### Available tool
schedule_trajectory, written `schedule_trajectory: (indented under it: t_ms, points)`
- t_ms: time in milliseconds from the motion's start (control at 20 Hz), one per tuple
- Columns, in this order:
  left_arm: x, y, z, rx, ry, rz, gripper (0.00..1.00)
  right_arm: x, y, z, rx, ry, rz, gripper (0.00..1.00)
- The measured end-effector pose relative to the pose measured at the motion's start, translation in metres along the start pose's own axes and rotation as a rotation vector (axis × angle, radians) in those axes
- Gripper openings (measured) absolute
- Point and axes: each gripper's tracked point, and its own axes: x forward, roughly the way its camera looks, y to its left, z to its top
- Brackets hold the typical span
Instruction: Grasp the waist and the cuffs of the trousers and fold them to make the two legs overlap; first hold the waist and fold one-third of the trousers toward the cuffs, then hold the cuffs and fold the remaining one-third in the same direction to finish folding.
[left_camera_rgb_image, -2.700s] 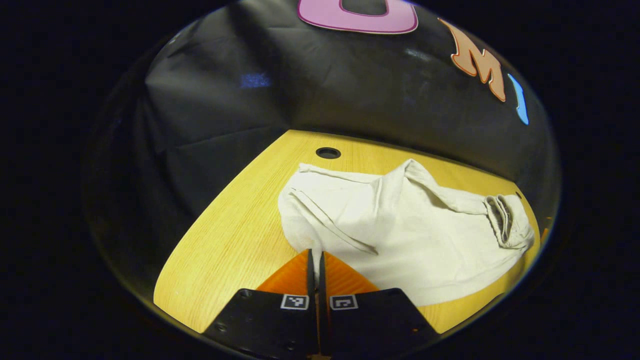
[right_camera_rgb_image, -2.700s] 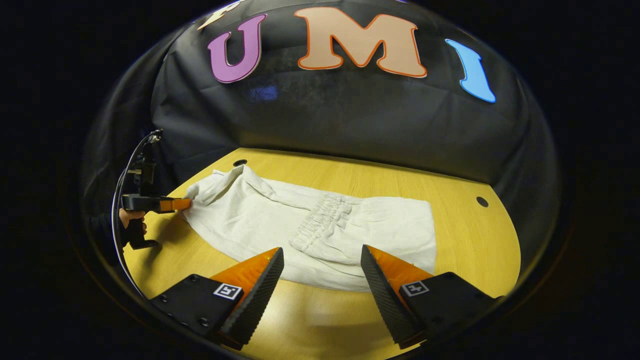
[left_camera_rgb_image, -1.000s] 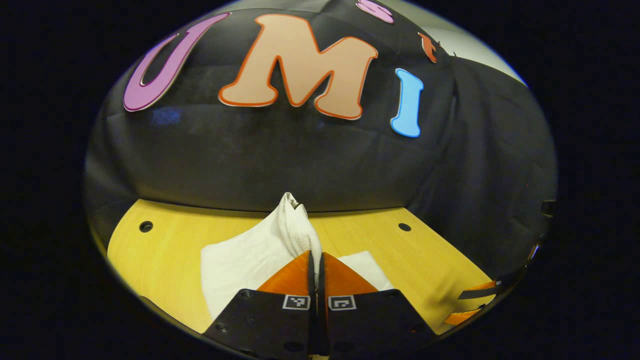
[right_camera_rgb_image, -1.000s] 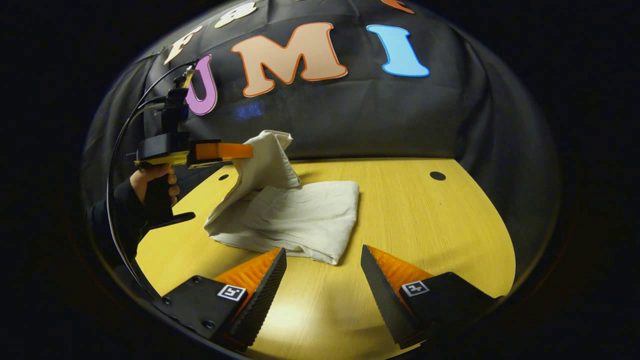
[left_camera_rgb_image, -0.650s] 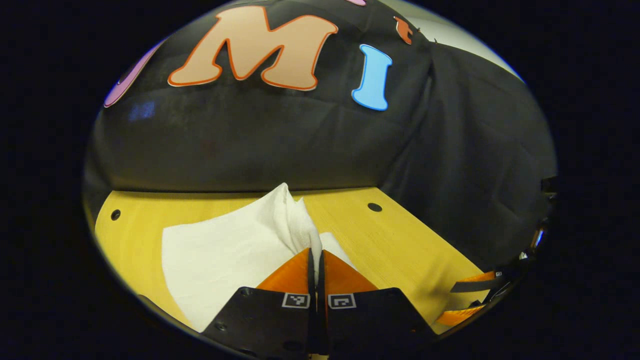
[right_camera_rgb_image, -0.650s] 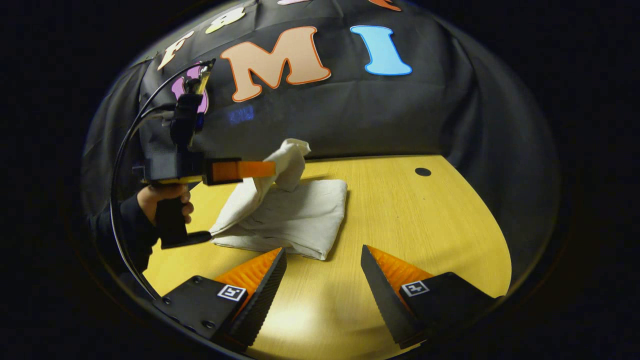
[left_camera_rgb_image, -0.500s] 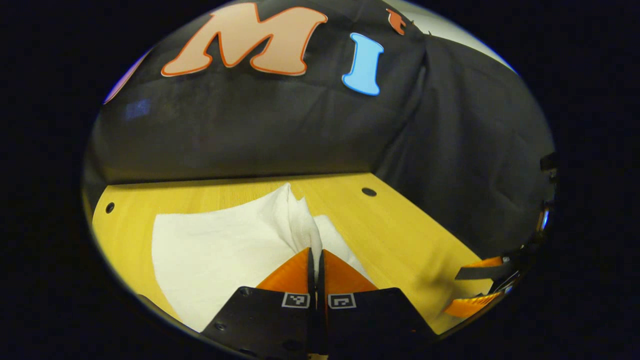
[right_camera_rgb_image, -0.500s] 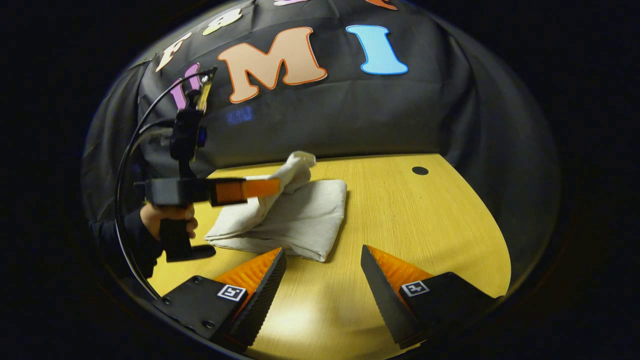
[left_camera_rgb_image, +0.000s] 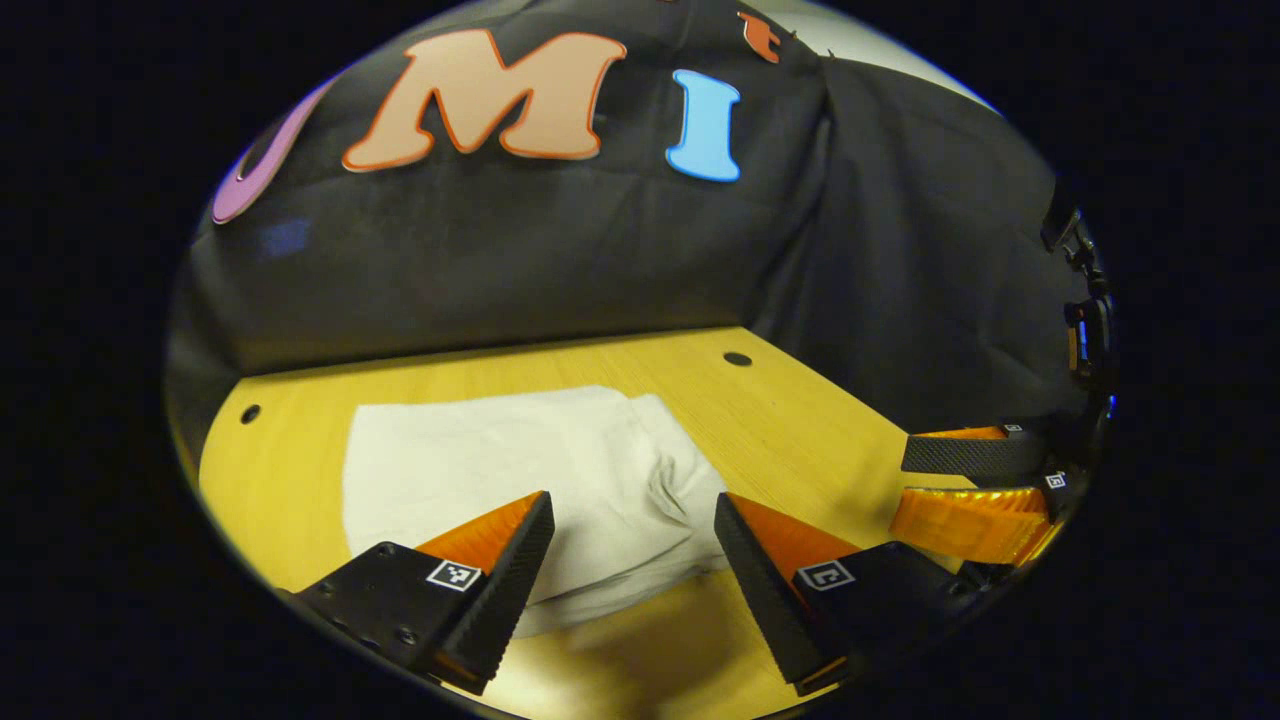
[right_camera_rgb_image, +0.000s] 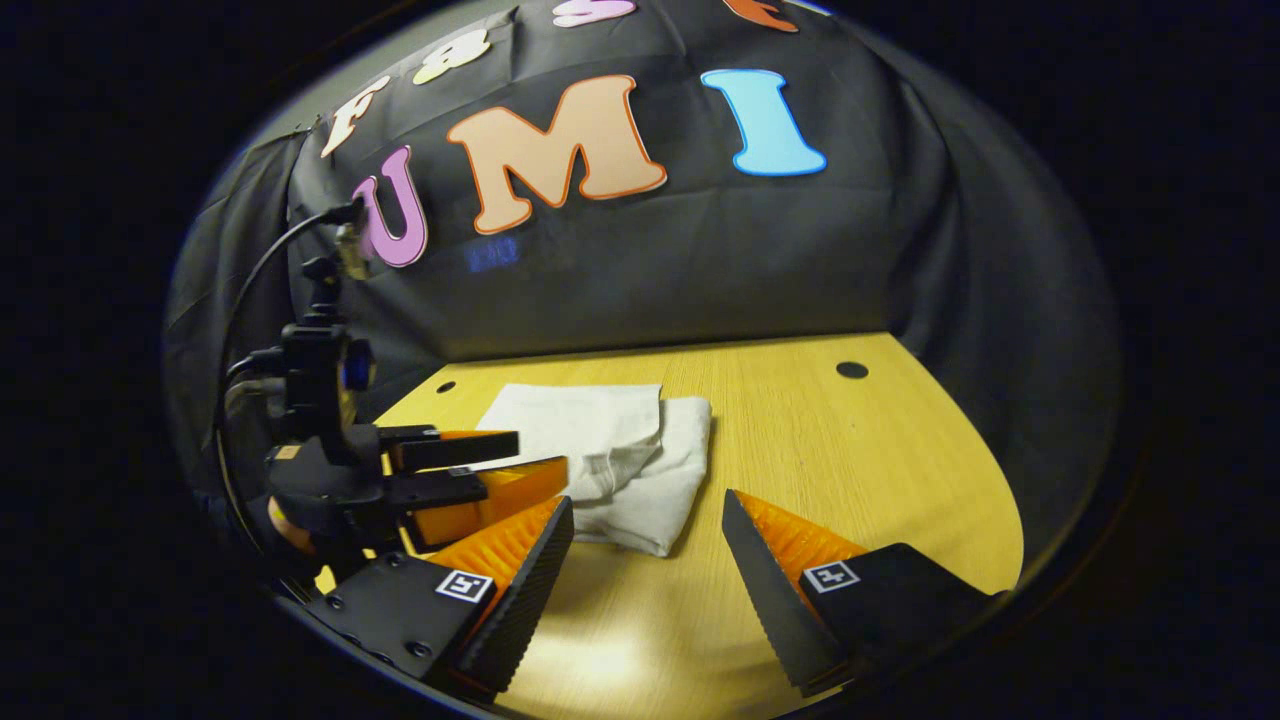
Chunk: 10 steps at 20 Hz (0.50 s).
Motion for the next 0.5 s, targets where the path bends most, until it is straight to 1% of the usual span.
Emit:
schedule_trajectory:
  t_ms: [50, 100, 150, 200, 250, 350, 450, 500]
  points:
    - [-0.017, 0.013, 0.016, 0.006, -0.045, 0.042, 0.96, 0.003, 0.003, 0.009, -0.009, -0.041, -0.007, 0.97]
    - [-0.035, 0.034, 0.029, 0.026, -0.086, 0.111, 0.95, 0.005, 0.005, 0.019, -0.025, -0.08, -0.015, 0.97]
    - [-0.049, 0.058, 0.041, 0.06, -0.12, 0.18, 0.95, 0.007, 0.007, 0.027, -0.057, -0.115, -0.018, 0.97]
    - [-0.068, 0.077, 0.053, 0.095, -0.144, 0.231, 0.96, 0.008, 0.006, 0.036, -0.096, -0.144, -0.03, 0.97]
    - [-0.088, 0.09, 0.062, 0.122, -0.165, 0.26, 0.97, 0.005, 0.005, 0.045, -0.121, -0.176, -0.042, 0.97]
    - [-0.124, 0.119, 0.081, 0.148, -0.203, 0.301, 0.96, 0.001, 0.018, 0.063, -0.126, -0.234, -0.045, 0.96]
    - [-0.159, 0.14, 0.097, 0.14, -0.246, 0.335, 0.96, -0.003, 0.029, 0.081, -0.121, -0.305, -0.06, 0.97]
    - [-0.174, 0.151, 0.099, 0.134, -0.264, 0.364, 0.96, -0.003, 0.034, 0.088, -0.124, -0.338, -0.063, 0.97]
